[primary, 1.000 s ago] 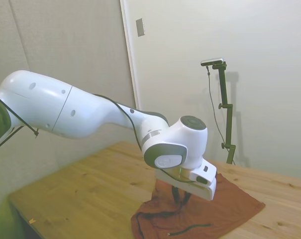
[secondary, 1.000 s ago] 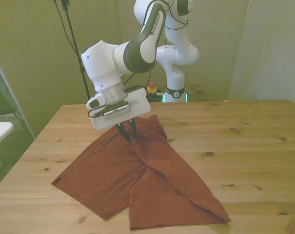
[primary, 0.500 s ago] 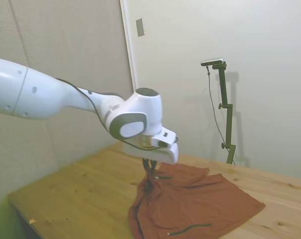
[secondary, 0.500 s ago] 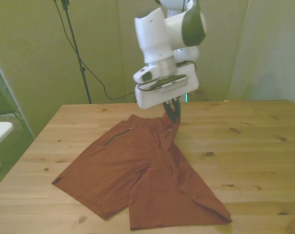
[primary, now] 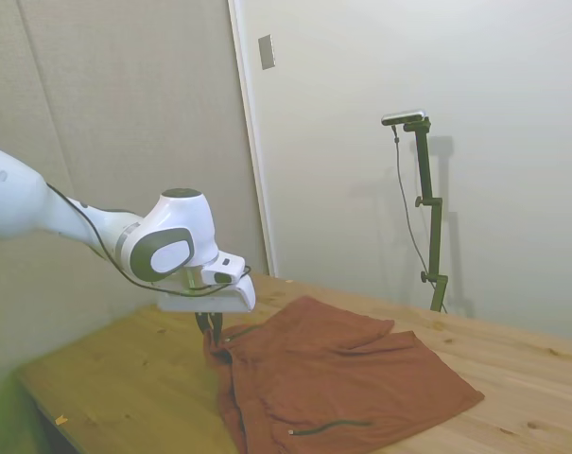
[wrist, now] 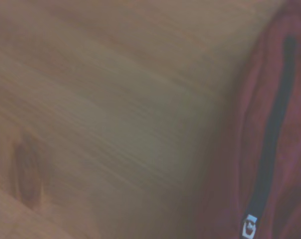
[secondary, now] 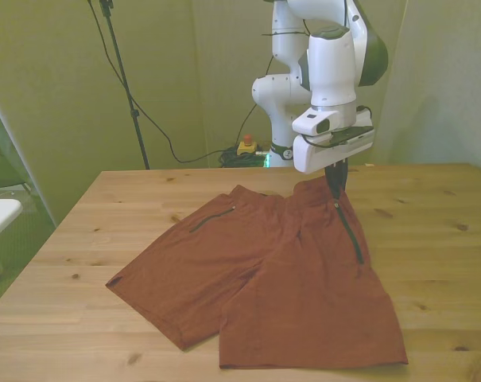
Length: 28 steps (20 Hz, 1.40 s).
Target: Unfold the shorts
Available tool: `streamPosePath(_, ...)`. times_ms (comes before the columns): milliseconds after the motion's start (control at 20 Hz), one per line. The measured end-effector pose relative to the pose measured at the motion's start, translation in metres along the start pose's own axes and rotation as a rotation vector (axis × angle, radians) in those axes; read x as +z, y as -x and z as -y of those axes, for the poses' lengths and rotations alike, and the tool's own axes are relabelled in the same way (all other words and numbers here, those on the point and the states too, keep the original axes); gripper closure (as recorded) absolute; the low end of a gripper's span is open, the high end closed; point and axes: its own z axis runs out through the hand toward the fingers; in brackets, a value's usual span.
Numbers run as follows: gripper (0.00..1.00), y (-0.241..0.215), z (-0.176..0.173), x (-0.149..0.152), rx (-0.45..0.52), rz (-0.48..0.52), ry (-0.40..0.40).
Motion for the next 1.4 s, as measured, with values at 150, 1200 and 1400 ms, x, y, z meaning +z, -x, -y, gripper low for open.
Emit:
streamPosePath(150,0.00,0.007,0.001,0.010,-0.017,-0.002,0.034)
streamPosePath(1200,0.00,0.012,0.000,-0.034,0.012,-0.102,0.022)
streamPosePath(1400,0.00,0.016,-0.001,-0.067,0.040,-0.140,0.010)
